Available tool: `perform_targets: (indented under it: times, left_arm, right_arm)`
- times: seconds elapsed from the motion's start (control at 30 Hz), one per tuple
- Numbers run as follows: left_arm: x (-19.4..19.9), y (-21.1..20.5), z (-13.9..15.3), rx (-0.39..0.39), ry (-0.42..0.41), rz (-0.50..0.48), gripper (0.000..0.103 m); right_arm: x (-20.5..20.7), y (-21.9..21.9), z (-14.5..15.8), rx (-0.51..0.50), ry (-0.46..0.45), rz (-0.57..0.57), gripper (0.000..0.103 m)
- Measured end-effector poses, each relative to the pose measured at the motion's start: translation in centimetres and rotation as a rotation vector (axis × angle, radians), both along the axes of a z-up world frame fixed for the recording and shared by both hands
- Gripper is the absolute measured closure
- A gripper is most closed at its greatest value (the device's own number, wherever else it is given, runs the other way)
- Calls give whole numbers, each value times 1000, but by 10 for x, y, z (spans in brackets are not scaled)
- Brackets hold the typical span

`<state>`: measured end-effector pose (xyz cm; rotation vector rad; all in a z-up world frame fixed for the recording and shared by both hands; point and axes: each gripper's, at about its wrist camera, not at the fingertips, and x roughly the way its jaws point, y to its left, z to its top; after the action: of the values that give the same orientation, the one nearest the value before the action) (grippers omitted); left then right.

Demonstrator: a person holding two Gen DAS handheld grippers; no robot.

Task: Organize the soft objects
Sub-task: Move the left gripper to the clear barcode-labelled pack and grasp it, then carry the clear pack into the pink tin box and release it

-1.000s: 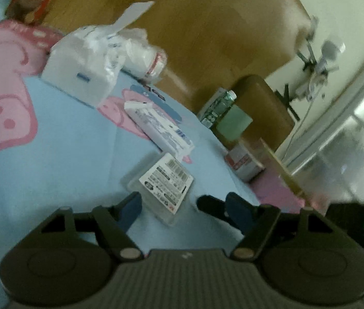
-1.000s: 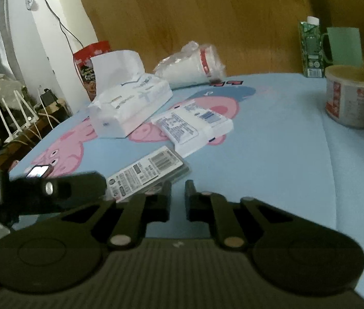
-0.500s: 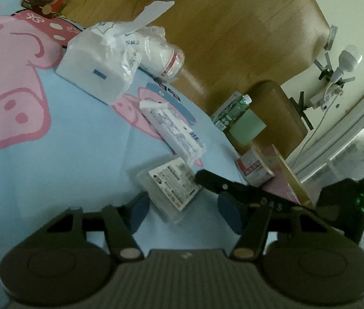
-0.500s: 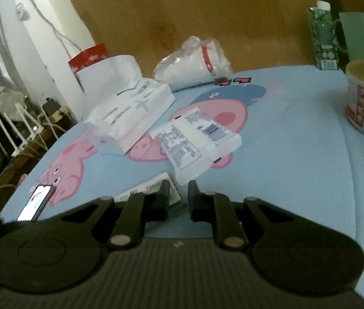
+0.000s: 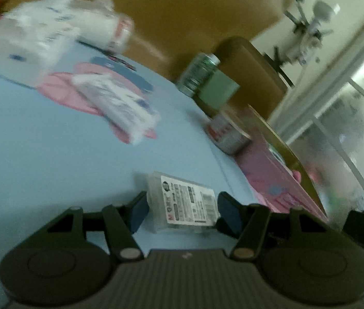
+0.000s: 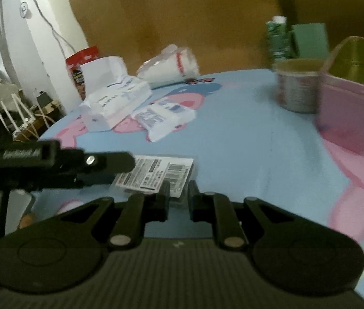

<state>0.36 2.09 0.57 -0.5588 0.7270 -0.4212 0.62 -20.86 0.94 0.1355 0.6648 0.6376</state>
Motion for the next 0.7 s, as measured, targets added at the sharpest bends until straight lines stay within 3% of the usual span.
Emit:
perform_targets:
  times: [0.23,0.3,0.5,0.6,0.7]
  left_arm:
    - [14,-44,1,46,-3,-102,44]
    - [15,-52,4,90,-5,-101,44]
    - [13,-59,8,155,-4,-83,41]
    - [12,-59,11,192,-12,-66,35]
    - [11,-59,13,226,-18,-56,34]
  right_arm:
    - [-19,-35,-1,3,-61,-97,78]
    - [-21,-40,-2,1,-74,-110,66]
    - [-26,-43,-3,-24,-123,-100,59]
    - [-29,-38,-4,-51,-147,-78,52]
    - [-30,-32,-6,-70,-157,-64,52]
